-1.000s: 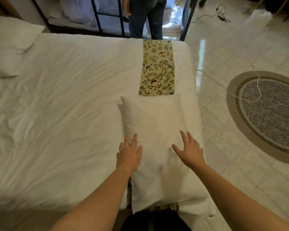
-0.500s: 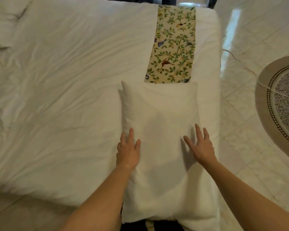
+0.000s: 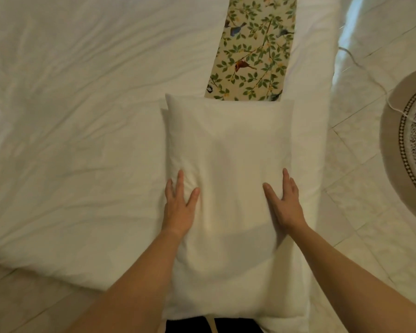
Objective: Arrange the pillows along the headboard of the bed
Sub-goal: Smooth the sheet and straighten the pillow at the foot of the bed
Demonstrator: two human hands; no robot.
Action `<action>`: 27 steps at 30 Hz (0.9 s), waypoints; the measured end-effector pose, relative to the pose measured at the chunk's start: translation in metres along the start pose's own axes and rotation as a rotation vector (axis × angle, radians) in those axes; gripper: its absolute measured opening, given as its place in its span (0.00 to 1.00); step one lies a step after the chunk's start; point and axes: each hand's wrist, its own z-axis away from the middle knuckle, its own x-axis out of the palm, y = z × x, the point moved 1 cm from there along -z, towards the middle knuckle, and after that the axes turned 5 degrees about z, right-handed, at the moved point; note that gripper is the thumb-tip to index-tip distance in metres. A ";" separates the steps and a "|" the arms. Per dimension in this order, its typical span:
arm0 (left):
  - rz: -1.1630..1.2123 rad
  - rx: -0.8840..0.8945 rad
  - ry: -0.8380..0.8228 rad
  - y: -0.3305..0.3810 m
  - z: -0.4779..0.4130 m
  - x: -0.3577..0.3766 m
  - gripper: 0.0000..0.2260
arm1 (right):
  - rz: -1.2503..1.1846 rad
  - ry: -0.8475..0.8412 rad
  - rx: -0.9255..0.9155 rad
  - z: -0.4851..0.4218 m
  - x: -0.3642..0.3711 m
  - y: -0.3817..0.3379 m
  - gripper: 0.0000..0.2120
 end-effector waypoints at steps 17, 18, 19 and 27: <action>-0.141 0.195 0.141 0.070 0.090 -0.049 0.29 | 0.112 0.042 -0.151 0.096 -0.033 -0.075 0.51; -0.148 0.193 0.158 0.074 0.098 -0.056 0.29 | 0.131 0.047 -0.163 0.103 -0.036 -0.081 0.51; -0.152 0.186 0.173 0.076 0.106 -0.064 0.29 | 0.151 0.048 -0.173 0.110 -0.037 -0.088 0.50; -0.128 0.129 0.270 0.074 0.168 -0.132 0.29 | 0.169 0.031 -0.309 0.177 -0.039 -0.143 0.50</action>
